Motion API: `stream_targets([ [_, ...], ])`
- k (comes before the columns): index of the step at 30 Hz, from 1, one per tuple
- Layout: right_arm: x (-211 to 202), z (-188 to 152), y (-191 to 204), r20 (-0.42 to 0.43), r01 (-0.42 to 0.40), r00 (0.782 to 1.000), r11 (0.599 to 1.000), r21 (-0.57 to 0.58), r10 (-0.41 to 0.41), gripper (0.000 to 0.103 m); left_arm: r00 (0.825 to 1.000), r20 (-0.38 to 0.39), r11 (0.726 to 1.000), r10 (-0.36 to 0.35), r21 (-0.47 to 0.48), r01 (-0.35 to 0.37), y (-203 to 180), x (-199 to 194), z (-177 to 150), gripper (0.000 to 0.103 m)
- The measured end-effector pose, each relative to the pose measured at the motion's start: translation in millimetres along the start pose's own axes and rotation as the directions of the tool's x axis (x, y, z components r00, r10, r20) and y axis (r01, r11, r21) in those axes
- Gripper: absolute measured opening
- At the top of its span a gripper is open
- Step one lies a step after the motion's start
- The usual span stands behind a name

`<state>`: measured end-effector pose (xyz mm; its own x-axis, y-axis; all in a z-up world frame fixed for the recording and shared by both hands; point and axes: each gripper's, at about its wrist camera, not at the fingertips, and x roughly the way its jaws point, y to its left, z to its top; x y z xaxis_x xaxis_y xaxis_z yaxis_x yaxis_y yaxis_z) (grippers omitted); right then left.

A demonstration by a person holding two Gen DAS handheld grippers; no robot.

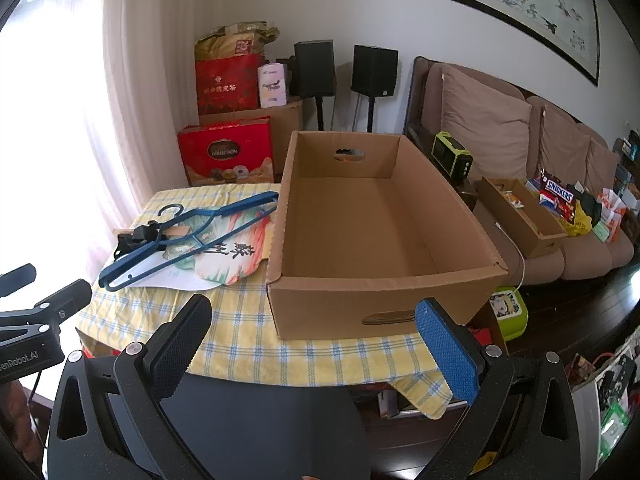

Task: Organize objects
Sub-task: 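Move the right tool toward the blue hanger on the table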

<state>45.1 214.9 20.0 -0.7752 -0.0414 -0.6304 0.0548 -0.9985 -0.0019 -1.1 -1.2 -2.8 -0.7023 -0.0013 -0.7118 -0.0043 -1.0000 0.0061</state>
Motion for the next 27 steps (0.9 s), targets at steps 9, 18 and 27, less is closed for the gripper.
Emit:
stream_targets([
  [9,7,-1,5,-0.003,-0.002,1.000,1.000,-0.013,0.002,0.103,1.000,-0.008,1.000,0.011,0.001,-0.011,4,7,1,0.103],
  [18,16,9,12,-0.002,-0.016,1.000,0.999,-0.034,0.016,0.103,0.999,0.006,0.999,0.037,0.004,-0.038,14,15,8,0.103],
  [27,33,28,31,0.005,-0.081,0.997,0.992,-0.098,0.082,0.103,1.000,-0.006,0.999,0.006,0.042,-0.006,37,37,17,0.103],
])
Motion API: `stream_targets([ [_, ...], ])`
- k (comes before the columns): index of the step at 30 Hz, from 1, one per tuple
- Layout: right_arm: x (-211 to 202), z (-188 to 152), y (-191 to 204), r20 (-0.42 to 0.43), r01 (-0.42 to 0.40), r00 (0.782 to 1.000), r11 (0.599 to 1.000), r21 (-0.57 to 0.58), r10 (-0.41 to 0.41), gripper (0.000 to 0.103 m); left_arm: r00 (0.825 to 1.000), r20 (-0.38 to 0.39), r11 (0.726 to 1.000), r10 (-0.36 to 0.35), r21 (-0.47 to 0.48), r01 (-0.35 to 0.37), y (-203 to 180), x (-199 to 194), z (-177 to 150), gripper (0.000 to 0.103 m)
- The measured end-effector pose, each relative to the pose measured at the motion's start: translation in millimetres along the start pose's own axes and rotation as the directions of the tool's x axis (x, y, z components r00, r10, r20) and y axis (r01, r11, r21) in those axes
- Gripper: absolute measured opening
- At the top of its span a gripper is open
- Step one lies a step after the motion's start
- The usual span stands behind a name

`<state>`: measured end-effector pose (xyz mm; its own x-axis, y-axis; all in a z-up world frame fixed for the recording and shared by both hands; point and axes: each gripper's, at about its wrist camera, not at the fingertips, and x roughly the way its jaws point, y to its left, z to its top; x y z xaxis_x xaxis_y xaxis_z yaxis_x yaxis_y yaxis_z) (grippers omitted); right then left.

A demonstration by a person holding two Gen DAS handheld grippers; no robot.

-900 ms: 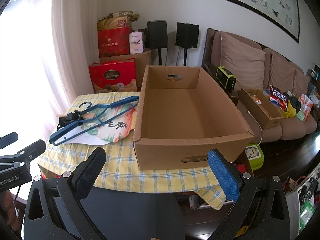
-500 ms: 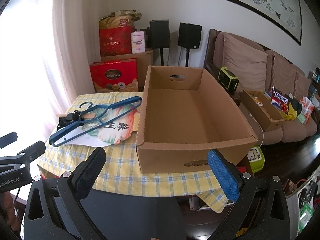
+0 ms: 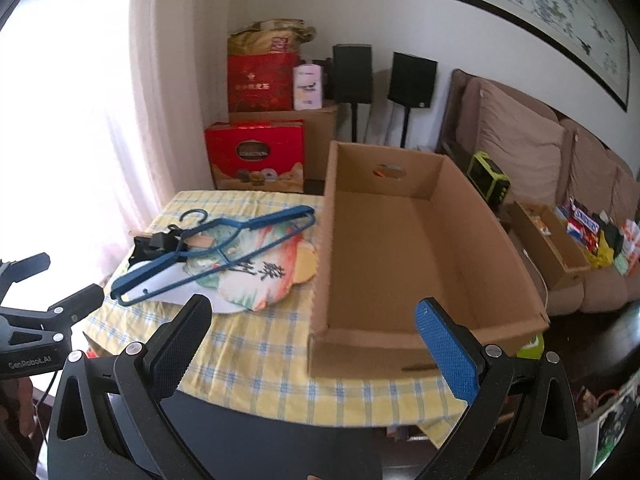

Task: Organize objects
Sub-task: 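Move the right tool toward the blue hanger on the table, then close the right tool on the blue hanger's bar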

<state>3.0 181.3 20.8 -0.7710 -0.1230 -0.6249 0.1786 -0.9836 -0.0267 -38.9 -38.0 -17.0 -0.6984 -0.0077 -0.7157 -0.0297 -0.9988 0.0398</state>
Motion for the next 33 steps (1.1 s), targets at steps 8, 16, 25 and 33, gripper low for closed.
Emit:
stream_targets([
  [8,22,20,16,-0.014,-0.069,0.998,0.997,-0.041,0.068,0.103,1.000,-0.023,0.998,-0.002,-0.056,0.001,32,20,-3,0.103],
  [16,58,48,42,-0.084,-0.198,0.978,0.975,-0.096,0.190,0.082,0.995,-0.074,0.993,-0.060,-0.110,0.052,60,46,-7,0.103],
  [25,136,64,81,-0.281,-0.276,0.932,0.952,-0.136,0.230,0.042,0.970,-0.127,0.962,-0.208,-0.208,0.179,78,78,-14,0.101],
  [33,194,63,94,-0.400,-0.296,0.881,0.954,-0.051,0.252,0.036,0.956,-0.154,0.943,-0.251,-0.262,0.205,83,103,-9,0.101],
])
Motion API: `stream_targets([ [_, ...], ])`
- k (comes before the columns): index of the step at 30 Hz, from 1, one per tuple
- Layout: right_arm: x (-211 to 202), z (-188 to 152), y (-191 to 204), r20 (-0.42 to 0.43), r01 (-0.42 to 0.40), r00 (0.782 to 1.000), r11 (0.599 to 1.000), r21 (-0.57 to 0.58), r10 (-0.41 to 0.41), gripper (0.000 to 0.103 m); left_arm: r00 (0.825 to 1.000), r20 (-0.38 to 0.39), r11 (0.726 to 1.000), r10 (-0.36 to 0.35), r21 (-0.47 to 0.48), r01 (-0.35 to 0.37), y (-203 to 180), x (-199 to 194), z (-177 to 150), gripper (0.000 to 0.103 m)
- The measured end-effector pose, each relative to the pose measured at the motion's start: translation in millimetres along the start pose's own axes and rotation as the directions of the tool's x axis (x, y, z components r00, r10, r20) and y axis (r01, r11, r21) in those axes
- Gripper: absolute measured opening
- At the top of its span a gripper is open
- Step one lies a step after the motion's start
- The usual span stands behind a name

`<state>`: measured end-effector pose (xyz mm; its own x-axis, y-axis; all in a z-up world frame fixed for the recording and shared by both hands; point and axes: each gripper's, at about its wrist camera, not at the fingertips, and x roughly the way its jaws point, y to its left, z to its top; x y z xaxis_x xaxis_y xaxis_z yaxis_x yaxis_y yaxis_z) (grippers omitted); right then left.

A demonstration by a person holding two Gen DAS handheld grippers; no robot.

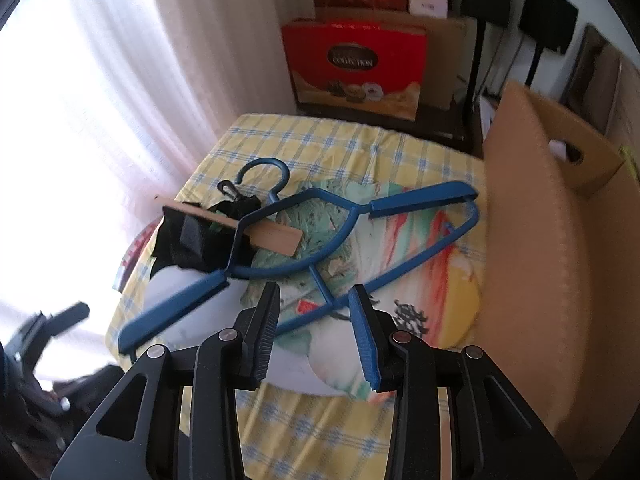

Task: Organize objects
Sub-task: 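Close the right tool on the blue hanger's bar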

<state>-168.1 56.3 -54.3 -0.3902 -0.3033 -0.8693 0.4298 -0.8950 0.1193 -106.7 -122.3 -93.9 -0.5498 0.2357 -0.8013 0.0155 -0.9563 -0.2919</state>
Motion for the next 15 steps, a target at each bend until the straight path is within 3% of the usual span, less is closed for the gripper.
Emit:
stream_targets([
  [4,17,14,0,-0.011,0.064,0.998,0.998,-0.004,-0.064,0.037,1.000,-0.021,1.000,-0.006,-0.011,0.006,2,10,2,0.101],
  [9,34,45,-6,-0.041,0.159,0.986,0.987,-0.018,-0.160,0.051,0.999,-0.043,1.000,-0.011,-0.013,0.011,1,21,2,0.101],
  [15,61,73,-2,-0.077,0.202,0.974,0.973,-0.115,-0.212,0.051,0.998,-0.061,0.999,-0.024,-0.032,0.022,3,31,5,0.101],
])
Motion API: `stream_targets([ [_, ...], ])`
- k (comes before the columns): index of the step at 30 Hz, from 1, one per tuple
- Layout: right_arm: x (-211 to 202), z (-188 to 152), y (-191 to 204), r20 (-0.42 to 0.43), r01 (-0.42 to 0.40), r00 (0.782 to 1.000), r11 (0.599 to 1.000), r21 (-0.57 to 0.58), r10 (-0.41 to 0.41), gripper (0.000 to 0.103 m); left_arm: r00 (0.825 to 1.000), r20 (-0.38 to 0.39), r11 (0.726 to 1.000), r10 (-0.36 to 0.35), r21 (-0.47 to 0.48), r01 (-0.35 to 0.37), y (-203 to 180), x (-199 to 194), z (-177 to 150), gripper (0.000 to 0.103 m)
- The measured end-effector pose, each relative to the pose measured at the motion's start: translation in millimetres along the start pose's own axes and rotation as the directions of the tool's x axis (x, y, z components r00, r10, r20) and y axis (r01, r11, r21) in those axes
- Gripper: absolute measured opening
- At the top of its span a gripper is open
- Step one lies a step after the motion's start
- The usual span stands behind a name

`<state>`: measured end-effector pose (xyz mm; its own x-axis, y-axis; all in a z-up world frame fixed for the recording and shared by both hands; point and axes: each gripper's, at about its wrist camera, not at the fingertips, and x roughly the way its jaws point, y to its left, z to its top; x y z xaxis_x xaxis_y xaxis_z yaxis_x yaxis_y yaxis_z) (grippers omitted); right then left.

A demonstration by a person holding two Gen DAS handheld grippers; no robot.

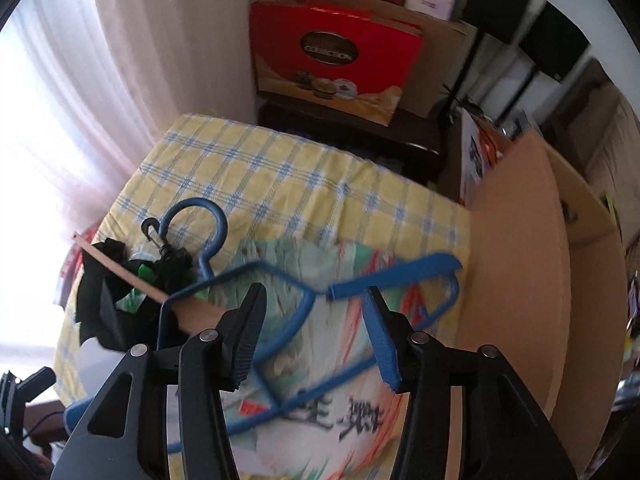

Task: Organize objects
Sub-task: 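Close the right tool on the blue hanger's bar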

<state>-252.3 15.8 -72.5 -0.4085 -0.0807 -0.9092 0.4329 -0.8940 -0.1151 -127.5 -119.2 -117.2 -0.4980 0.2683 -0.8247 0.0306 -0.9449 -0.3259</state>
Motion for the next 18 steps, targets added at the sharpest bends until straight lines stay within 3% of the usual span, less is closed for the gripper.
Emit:
stream_targets([
  [8,33,10,16,-0.061,0.035,0.997,0.982,-0.186,-0.047,0.045,1.000,-0.026,1.000,-0.014,0.009,0.014,-2,9,2,0.098],
  [13,43,13,17,-0.070,0.011,0.997,0.972,-0.236,-0.028,0.041,0.999,-0.035,1.000,-0.015,0.012,0.016,-6,14,3,0.081],
  [18,44,13,15,-0.092,-0.079,0.994,0.962,-0.263,0.057,0.021,0.999,-0.036,1.000,-0.011,0.003,0.011,-4,17,4,0.061],
])
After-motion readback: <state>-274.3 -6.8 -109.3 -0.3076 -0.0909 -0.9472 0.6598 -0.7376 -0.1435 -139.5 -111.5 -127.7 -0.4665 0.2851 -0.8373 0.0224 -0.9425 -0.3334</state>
